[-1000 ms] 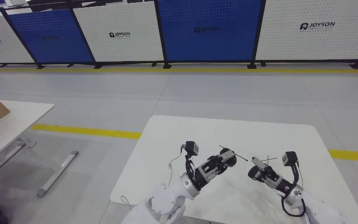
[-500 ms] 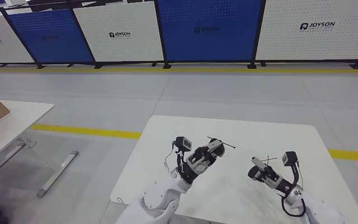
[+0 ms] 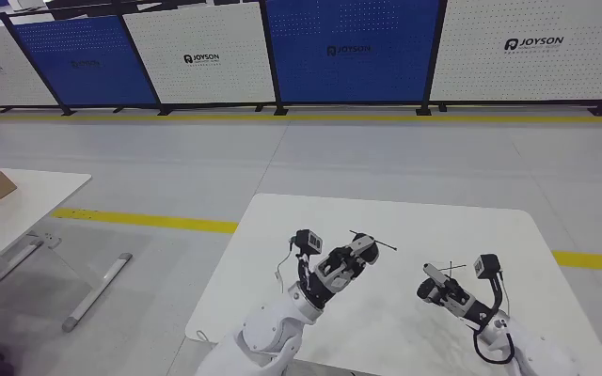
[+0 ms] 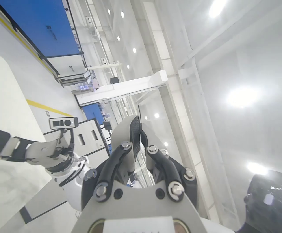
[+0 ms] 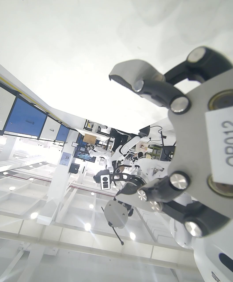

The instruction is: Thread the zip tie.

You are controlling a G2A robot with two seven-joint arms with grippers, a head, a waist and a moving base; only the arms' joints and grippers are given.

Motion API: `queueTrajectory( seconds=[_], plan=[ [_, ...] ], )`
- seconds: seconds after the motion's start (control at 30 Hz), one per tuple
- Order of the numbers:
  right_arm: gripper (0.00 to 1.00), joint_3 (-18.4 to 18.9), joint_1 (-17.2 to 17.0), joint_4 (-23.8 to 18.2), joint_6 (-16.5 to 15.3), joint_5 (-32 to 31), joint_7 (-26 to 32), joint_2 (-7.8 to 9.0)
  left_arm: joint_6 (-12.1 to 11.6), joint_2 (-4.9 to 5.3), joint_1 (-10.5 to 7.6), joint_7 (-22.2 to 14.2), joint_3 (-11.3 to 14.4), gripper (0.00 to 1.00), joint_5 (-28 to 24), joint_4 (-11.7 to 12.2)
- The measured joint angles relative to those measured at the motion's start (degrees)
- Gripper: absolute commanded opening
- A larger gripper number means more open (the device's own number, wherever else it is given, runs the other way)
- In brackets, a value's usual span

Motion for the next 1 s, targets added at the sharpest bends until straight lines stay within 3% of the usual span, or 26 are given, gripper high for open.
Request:
queueTrajectory(
  seconds=[0.13,0.27,0.4,0.6,1.0],
  plan=[
    [1.00,0.00,0.00,0.00,0.00,0.00,0.00,0.00,3.01,-0.21,-1.15,1.41,2.14,0.00,5.35,3.41],
    [1.00,0.00,0.00,0.00,0.00,0.00,0.00,0.00,4.25,-0.38,-1.87,4.19,3.35,0.00,10.33,6.96],
    [1.00,0.00,0.00,0.00,0.00,0.00,0.00,0.00,4.33,-0.61,-2.04,7.51,4.44,0.00,14.49,10.02],
    [1.00,0.00,0.00,0.00,0.00,0.00,0.00,0.00,2.48,-0.80,-2.36,11.04,4.58,0.00,17.68,14.63],
    [1.00,0.00,0.00,0.00,0.00,0.00,0.00,0.00,2.36,-0.86,-2.54,11.55,4.79,0.00,18.57,14.77]
  ],
)
